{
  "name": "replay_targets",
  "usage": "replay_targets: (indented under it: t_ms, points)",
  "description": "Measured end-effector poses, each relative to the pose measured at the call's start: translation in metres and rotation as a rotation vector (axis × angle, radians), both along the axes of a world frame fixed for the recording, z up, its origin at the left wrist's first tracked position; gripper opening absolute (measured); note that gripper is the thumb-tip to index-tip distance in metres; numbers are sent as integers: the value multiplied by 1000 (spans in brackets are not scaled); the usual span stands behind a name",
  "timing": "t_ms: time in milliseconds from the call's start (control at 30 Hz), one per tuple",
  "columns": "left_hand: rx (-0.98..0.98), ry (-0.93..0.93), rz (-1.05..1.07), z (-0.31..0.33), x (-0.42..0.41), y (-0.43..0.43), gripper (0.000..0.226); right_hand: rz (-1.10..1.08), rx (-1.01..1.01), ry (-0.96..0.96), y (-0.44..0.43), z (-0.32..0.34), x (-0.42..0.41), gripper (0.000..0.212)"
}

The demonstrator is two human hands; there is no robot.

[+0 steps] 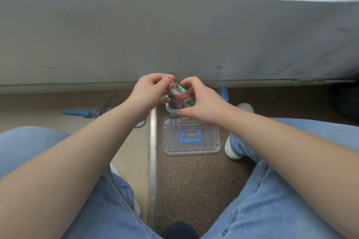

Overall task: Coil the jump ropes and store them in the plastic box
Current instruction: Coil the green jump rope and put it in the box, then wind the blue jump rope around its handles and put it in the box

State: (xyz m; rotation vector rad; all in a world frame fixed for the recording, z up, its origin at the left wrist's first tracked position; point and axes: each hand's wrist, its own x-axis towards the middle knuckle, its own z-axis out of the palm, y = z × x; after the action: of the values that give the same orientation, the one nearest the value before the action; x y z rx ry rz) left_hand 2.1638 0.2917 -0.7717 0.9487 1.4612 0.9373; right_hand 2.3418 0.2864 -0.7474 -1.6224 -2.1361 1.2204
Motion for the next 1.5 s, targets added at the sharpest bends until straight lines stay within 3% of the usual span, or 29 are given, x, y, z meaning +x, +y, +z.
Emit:
replay_targets:
  t_ms: [133,267,533,767,1000,1267,1500]
  points:
    - [-49,-26,-30,-2,1,3,17,46,46,-206,8,-8,12,63]
    - [-133,45,-117,-12,6,10,25,38,7,-282,21,-16,16,59]
    - [-263,185,-199,-57,27,36,34,-289,-174,-220,62,-73,26,75]
    - [-295,215,-178,-106,29,52,34,-547,-148,-250,89,-120,27,85]
    - [-374,215,-101,-139,-3,41,29,-416,-174,-229,83,-152,5,13]
    - [-429,204,29,-167,-64,30,31,-200,-165,-171,81,-169,-82,29]
    - [-489,229,145,-210,-124,27,31,-36,-256,-232,87,-215,-156,27]
